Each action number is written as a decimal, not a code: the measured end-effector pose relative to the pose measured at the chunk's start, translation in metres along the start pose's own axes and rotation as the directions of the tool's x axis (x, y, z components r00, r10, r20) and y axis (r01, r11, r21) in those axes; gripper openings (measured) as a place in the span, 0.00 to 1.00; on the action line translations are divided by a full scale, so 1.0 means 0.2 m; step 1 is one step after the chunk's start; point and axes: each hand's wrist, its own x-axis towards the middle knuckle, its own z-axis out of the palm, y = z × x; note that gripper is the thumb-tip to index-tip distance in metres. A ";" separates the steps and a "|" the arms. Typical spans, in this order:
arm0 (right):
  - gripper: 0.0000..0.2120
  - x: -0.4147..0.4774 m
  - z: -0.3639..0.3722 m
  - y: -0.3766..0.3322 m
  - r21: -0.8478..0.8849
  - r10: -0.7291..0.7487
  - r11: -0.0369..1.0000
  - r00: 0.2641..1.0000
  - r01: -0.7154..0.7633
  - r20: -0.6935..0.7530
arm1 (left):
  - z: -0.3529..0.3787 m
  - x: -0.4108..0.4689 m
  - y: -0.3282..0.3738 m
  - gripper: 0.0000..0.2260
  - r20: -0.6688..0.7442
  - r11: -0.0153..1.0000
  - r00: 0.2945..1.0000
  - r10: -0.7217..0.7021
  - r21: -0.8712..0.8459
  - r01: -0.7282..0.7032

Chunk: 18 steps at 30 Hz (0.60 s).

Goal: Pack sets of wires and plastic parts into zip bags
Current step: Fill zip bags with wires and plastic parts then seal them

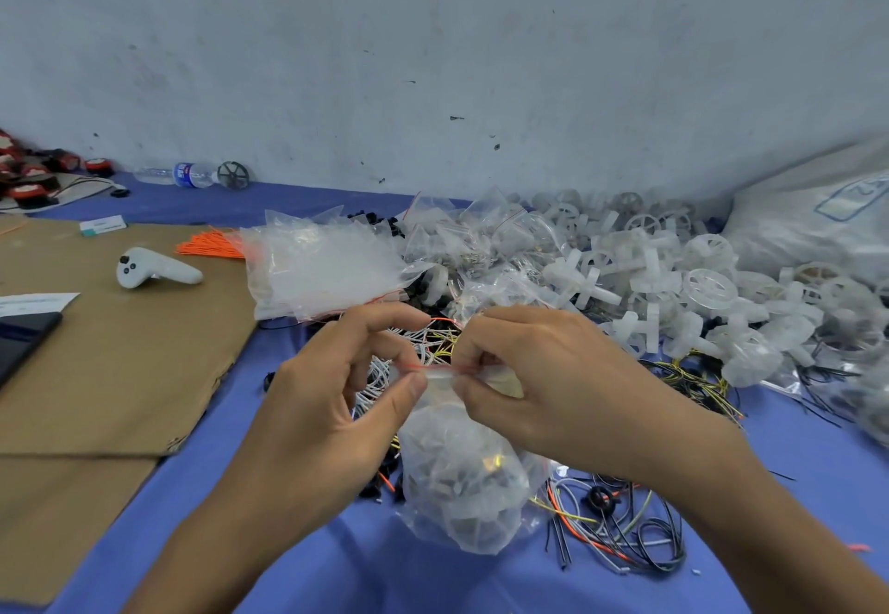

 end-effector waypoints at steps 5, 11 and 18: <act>0.06 0.00 0.00 0.00 -0.022 -0.013 1.000 1.000 0.014 0.005 | 0.02 0.01 0.03 0.19 0.025 0.997 0.999 0.040 0.066 -0.041; 0.05 -0.02 -0.01 0.02 -0.023 -0.001 1.000 1.000 0.001 0.006 | 0.04 0.00 0.01 0.20 0.006 1.000 1.000 0.026 0.015 -0.026; 0.07 -0.03 0.00 0.03 -0.077 -0.011 0.997 1.000 0.011 0.005 | 0.06 0.02 0.02 0.20 0.022 0.995 0.999 0.049 0.082 -0.051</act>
